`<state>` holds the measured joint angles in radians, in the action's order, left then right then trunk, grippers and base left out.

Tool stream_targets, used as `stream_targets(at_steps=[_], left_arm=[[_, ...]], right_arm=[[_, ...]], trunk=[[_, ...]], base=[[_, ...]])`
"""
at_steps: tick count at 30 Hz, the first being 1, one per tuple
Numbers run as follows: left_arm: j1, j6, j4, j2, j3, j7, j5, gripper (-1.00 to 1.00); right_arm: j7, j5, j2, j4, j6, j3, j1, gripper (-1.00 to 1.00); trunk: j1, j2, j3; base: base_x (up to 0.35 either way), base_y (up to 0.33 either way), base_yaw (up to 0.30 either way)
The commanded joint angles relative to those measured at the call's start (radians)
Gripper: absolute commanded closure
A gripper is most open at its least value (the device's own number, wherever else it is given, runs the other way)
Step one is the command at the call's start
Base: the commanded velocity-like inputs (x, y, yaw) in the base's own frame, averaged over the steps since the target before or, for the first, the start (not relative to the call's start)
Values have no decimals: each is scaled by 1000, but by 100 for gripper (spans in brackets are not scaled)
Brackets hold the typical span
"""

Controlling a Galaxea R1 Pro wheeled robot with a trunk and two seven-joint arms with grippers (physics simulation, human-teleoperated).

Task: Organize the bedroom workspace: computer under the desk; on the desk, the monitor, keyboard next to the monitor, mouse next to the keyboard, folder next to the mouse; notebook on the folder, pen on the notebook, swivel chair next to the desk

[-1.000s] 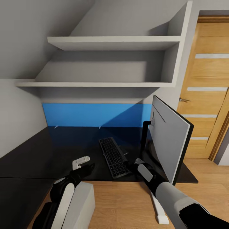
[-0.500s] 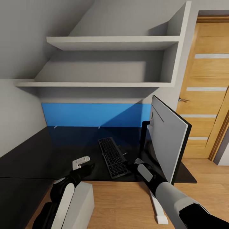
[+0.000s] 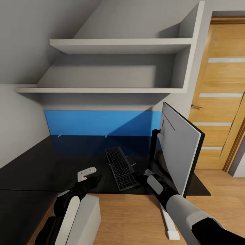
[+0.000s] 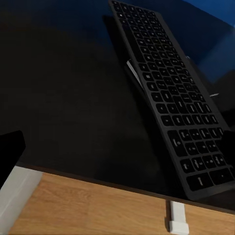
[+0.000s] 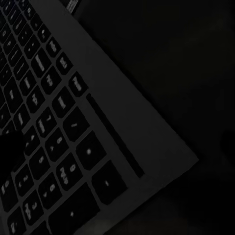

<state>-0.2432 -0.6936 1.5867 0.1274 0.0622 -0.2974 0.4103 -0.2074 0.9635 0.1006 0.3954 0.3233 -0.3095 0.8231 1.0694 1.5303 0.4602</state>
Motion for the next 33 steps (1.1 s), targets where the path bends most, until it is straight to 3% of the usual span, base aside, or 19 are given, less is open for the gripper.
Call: stream_targets(at_steps=[1,33], left_arm=[[-1,-3,1,0,1,-9,10,-100],[-1,-3,1,0,1,-10,11,-100]], right_arm=[[-9,9,-1,3,2,-8,1,-100],[-9,9,-1,3,2,-8,1,-100]], trunk=[[0,1,1],[0,1,1]], base=[[0,0,20],[0,0,198]])
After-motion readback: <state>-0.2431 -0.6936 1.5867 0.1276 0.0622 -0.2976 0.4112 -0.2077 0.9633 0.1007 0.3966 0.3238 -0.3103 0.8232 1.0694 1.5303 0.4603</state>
